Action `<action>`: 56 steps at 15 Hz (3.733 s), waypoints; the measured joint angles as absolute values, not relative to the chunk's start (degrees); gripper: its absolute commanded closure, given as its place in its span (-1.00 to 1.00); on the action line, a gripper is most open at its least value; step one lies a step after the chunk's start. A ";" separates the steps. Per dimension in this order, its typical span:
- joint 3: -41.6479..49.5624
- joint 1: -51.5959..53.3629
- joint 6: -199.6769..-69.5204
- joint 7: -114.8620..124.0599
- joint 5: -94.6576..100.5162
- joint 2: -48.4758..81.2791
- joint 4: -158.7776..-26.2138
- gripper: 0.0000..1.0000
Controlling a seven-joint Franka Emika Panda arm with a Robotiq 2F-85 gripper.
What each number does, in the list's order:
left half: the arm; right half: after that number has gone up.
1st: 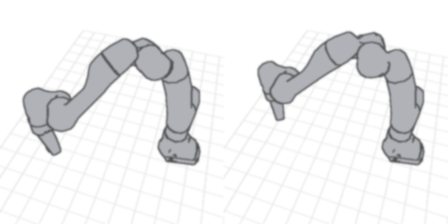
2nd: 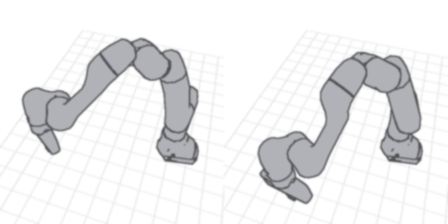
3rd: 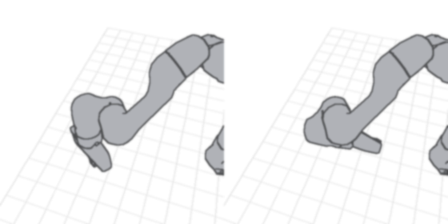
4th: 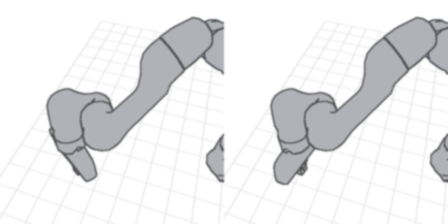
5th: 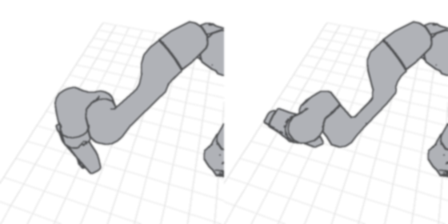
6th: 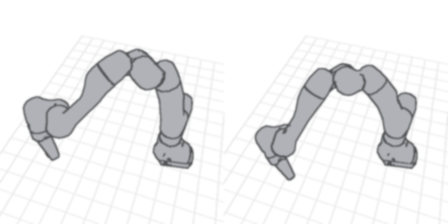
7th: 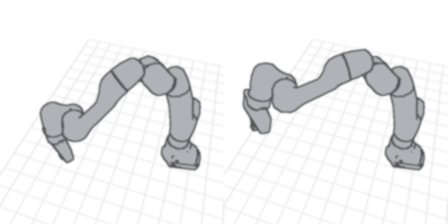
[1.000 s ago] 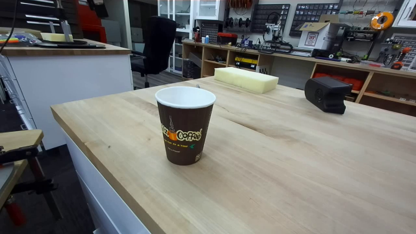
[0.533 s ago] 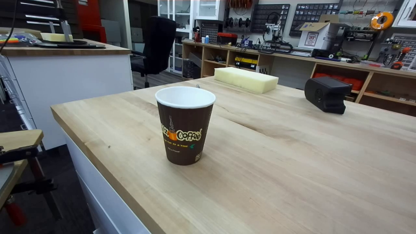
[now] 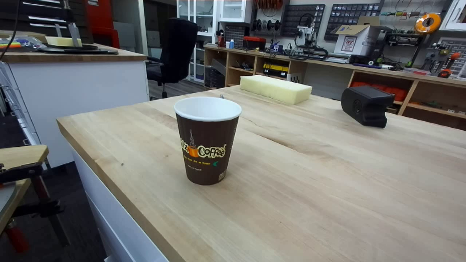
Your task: Pick the marker and put it in the cup
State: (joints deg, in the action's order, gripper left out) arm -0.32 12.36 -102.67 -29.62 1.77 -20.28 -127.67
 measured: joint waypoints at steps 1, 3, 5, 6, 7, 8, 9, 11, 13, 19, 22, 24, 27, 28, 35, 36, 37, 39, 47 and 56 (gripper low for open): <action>-0.36 12.36 -102.69 -32.02 2.88 -16.78 -125.43 -1.00; -0.45 12.35 -102.83 -35.72 4.74 -10.46 -120.85 -1.00; -0.85 12.21 -103.24 -37.93 6.01 -4.98 -116.30 -1.00; -1.18 12.07 -103.66 -38.63 6.48 -2.56 -114.10 -1.00; -1.50 11.92 -104.46 -39.36 6.81 -0.36 -112.00 -1.00; -1.88 11.72 -105.51 -39.79 6.93 1.53 -110.18 -1.00; -2.26 11.47 -106.81 -40.08 6.93 3.18 -108.54 -1.00; -2.91 10.84 -109.65 -40.32 6.35 5.80 -105.98 -1.00; -3.46 9.95 -112.23 -40.82 4.39 7.85 -104.24 -1.00; -5.20 6.77 -115.14 -46.83 -5.33 13.34 -103.26 -1.00; -5.84 6.12 -115.12 -49.25 -6.08 16.45 -103.25 -1.00; -6.35 6.12 -115.01 -49.73 -5.27 18.53 -103.19 -1.00; -7.08 6.92 -114.71 -49.02 -0.62 21.45 -102.68 -1.00; -7.40 7.33 -114.69 -48.96 0.85 22.40 -102.36 -1.00; -9.65 9.06 -114.76 -48.53 5.63 26.30 -99.14 -1.00; -9.64 9.26 -114.76 -48.03 7.23 26.39 -98.95 -1.00; -9.63 9.38 -114.76 -47.55 8.68 26.40 -98.86 -1.00; -9.61 9.53 -114.77 -46.67 10.58 26.40 -98.76 -1.00; -9.54 7.88 -118.26 -46.53 10.15 26.42 -98.76 -1.00; -9.49 6.07 -121.45 -46.59 7.24 28.32 -98.76 -1.00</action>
